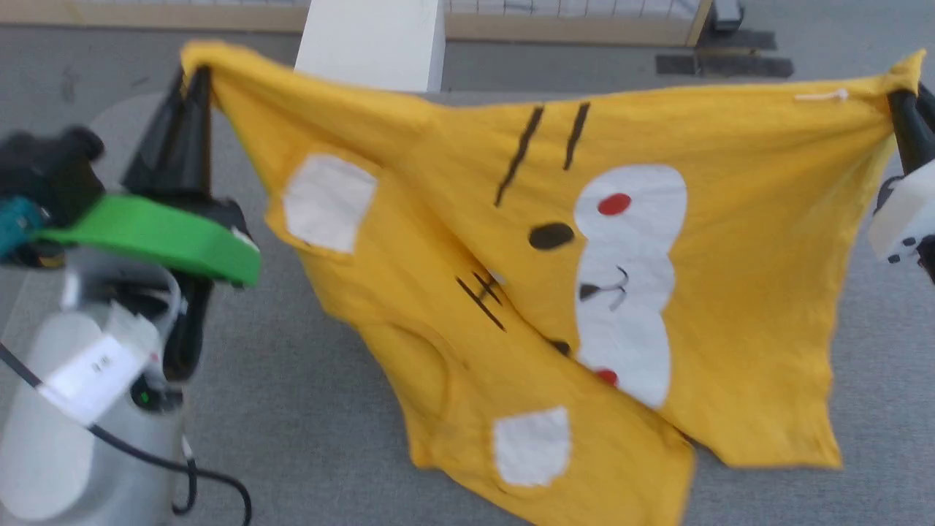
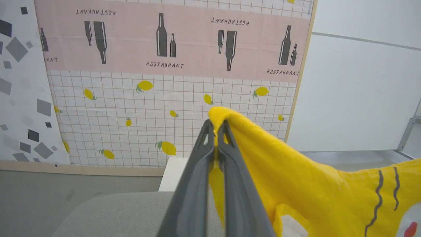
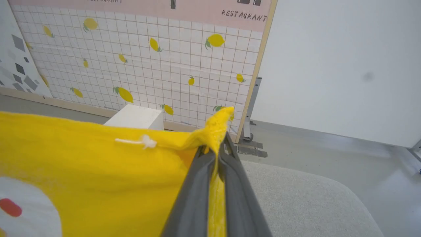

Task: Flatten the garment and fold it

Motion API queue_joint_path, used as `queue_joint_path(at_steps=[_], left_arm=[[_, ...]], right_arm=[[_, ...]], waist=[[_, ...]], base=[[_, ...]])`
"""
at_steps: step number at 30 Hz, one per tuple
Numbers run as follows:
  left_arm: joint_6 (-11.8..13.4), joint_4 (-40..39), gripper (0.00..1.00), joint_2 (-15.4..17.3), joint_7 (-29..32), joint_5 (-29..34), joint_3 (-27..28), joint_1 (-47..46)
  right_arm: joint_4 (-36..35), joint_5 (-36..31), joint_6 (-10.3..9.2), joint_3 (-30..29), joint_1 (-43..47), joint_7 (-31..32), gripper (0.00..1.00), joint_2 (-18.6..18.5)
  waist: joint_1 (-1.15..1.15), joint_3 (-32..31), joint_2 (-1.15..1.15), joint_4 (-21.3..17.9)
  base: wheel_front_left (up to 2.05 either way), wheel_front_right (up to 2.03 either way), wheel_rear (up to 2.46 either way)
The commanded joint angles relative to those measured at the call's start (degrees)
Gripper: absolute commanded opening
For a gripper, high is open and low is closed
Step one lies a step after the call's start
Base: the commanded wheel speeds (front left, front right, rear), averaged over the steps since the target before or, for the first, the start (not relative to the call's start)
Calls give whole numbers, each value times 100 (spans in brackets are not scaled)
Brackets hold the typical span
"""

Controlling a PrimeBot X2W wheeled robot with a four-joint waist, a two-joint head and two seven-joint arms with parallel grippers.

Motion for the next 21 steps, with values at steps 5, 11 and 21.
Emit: queue_joint_path(at_steps=[5,11,21], left_arm=[[-89,308,0,137,33,93,59,-1076],[-158,410,0,92,380,-110,-21,-1698],[-132,332,0,135,1154,-500,-14,-2392]], right_arm=[[-175,173,-11,239,-373,25,0,64],[-478,440,-11,501,-489,333,0,12],[-921,982,-11,658,-809,1089,0,-97]], waist=[[0,-897,0,-462],[0,-1254,0,-575],[0,-1430,0,-714]], base=[[0,0,0],[0,0,0],[0,0,0]])
